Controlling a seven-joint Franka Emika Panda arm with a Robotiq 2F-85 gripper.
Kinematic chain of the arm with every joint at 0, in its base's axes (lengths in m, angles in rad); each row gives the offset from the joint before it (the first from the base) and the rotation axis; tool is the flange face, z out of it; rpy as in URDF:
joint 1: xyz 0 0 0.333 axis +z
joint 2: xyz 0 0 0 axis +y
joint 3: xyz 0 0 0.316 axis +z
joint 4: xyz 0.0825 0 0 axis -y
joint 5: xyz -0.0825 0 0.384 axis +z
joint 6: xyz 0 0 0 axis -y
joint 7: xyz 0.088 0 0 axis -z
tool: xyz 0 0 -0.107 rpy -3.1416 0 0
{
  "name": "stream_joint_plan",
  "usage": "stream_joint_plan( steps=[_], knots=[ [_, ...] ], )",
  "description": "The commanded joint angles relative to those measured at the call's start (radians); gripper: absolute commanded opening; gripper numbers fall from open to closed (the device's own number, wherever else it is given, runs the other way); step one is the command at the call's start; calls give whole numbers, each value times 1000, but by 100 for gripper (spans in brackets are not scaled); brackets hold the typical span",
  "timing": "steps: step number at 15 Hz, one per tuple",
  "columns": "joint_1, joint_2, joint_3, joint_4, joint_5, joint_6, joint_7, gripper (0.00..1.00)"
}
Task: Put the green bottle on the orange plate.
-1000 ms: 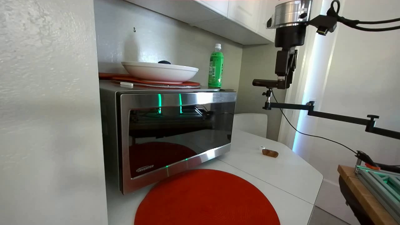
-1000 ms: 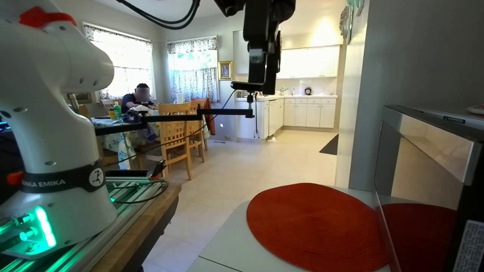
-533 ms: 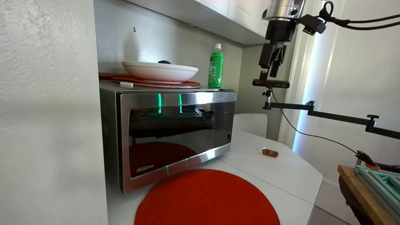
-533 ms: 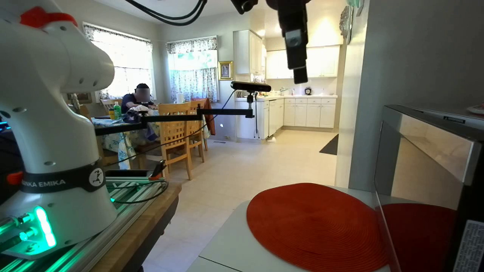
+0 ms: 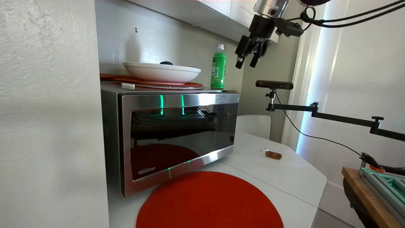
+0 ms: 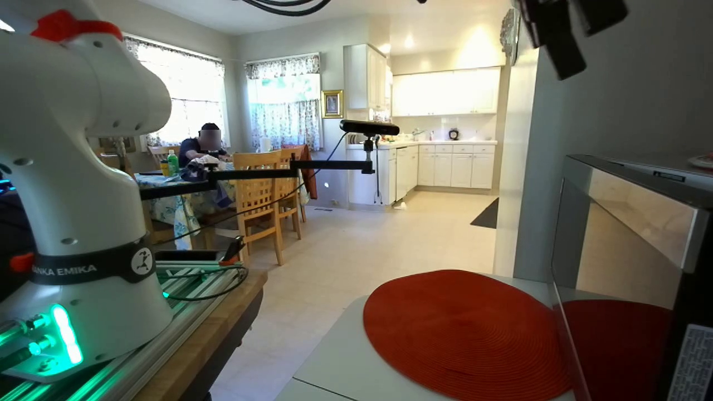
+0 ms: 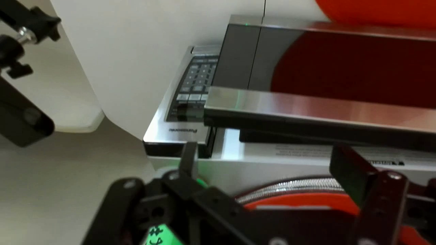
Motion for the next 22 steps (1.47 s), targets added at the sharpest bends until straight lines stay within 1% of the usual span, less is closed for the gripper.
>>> stream_joint_plan(
  steps=[1, 6, 13, 22],
  knots=[
    [-13, 76, 3, 102, -76, 32, 91, 100],
    [-19, 143, -21, 253, -185, -11, 185, 100],
    [-5, 234, -101, 385, -218, 9, 265, 100],
    [23, 340, -171, 523, -224, 55, 341, 100]
  ],
)
